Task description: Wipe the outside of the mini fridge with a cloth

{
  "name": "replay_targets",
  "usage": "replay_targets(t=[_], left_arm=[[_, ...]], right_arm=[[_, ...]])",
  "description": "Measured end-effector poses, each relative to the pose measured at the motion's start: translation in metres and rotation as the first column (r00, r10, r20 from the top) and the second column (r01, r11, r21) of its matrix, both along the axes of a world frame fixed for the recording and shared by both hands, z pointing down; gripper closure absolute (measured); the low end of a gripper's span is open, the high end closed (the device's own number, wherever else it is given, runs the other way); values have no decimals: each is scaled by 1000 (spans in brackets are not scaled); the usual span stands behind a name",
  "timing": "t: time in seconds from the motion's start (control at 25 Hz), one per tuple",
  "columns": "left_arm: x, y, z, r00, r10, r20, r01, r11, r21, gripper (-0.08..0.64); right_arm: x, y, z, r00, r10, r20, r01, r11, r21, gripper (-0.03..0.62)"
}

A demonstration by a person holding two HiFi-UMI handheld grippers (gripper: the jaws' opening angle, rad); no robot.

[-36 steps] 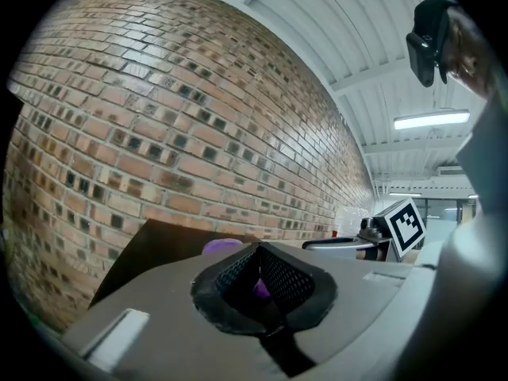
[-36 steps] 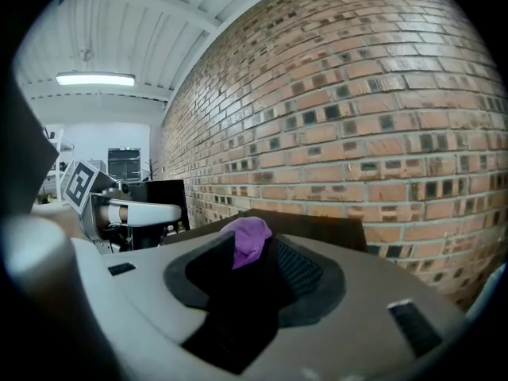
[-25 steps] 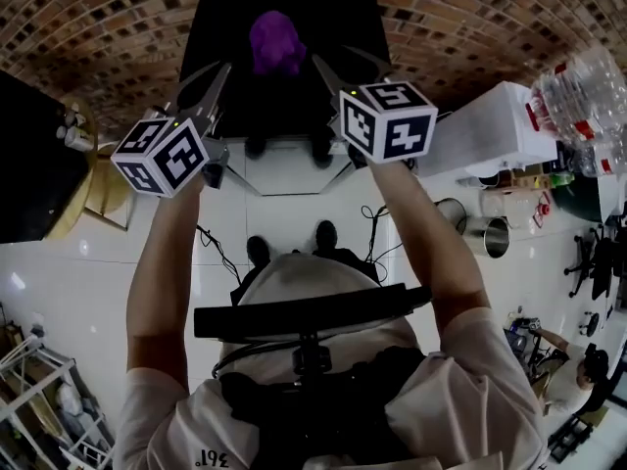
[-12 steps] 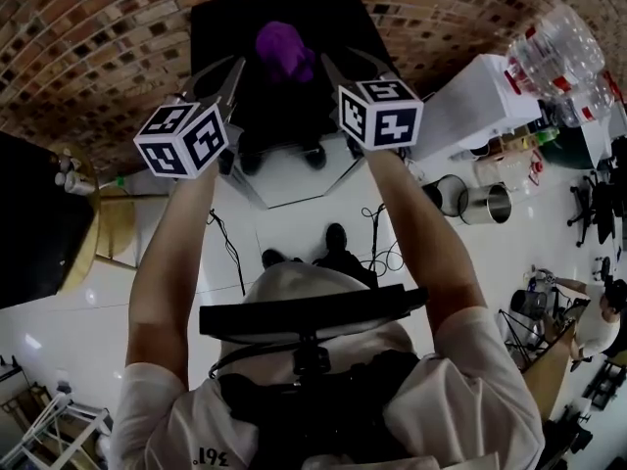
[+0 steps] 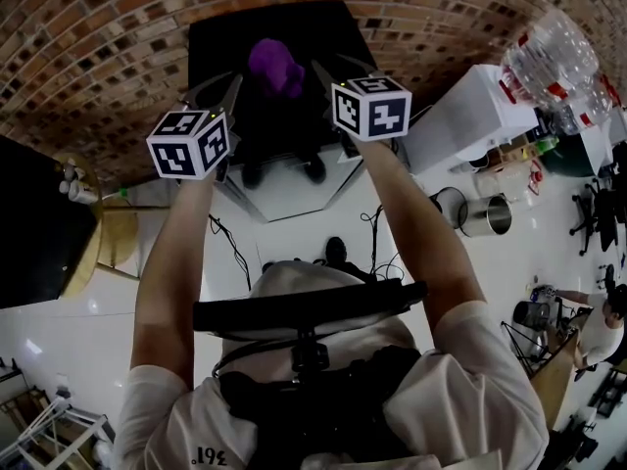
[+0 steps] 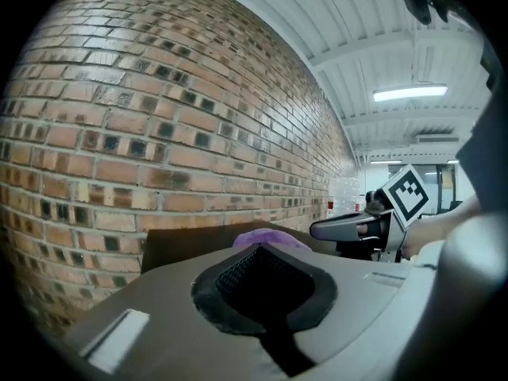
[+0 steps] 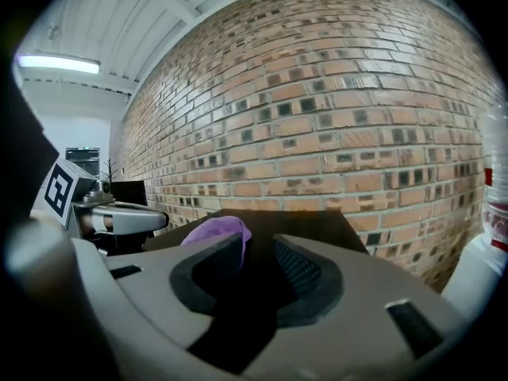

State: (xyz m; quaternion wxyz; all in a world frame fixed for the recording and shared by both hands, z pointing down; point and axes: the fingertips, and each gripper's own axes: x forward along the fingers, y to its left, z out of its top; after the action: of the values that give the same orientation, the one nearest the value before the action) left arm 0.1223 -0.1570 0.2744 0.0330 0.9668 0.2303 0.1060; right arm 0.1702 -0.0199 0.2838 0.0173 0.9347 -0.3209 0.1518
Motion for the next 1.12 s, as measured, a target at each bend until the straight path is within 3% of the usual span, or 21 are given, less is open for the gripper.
replay_targets(t=[0.16, 0.76, 0.88, 1.12], left_arm=[[2, -2, 3, 999, -26, 21, 26, 1000, 13, 560], [3, -13, 6, 999, -37, -5, 37, 999, 21, 560], [-2, -14, 7, 999, -50, 3, 50, 998, 23, 560], [1, 1, -1, 998, -65, 6, 65, 997, 31, 560]], right_arm=[[2, 0, 2, 1000, -20, 13, 20, 1000, 2, 479], [7, -12, 7, 999, -45, 10, 45, 999, -25, 483], [7, -11, 11, 999, -30, 19, 31, 999, -36, 542], [10, 7, 6, 999, -34, 30, 35, 999, -34, 545]])
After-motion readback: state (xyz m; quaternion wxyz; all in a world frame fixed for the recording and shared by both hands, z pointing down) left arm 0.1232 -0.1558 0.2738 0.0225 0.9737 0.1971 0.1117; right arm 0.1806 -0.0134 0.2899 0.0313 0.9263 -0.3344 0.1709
